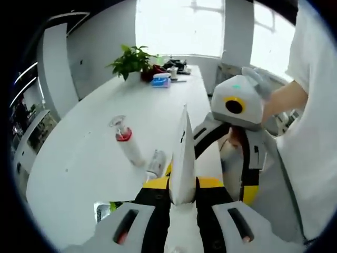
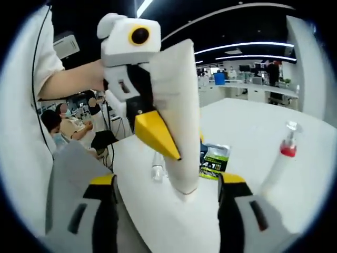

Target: Arrange the skincare products in the storage area until every visible bottle or jar stands upright without overlapping.

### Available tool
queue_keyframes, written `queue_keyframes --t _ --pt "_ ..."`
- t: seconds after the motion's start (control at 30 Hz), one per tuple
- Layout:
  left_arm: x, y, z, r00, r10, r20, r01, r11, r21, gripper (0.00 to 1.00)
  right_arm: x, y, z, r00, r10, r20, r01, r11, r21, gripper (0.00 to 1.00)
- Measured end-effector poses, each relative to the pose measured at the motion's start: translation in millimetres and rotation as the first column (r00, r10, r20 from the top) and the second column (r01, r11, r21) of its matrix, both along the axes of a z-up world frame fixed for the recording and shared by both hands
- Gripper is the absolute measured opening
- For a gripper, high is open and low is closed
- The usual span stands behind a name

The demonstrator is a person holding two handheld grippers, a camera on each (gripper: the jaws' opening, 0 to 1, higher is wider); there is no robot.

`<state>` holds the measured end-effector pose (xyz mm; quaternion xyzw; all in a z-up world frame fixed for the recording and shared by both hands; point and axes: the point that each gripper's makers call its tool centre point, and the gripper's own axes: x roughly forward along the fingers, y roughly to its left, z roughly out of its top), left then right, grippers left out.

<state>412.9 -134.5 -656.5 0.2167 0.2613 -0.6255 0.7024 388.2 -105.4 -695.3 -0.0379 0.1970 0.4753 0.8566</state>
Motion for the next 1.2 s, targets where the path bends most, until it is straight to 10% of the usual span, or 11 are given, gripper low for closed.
queue_keyframes --t 0.3,0.8,1.2 --pt "47.8 -16.4 -19.3 0.999 0.019 0.047 -0.019 1.000 0.000 0.14 8.2 -16.3 -6.9 0.997 -0.079 -0.028 0.079 0.997 0.006 0.98" --pt "108.0 -41.8 -40.8 0.998 0.022 0.065 -0.023 1.000 0.008 0.14 10.9 -36.6 -15.6 0.985 -0.166 -0.056 0.167 0.986 0.018 1.00" --pt "125.5 -62.1 -57.9 0.998 -0.014 0.060 0.014 1.000 0.004 0.14 18.2 -82.1 -24.8 0.932 -0.361 -0.045 0.360 0.933 -0.019 1.00"
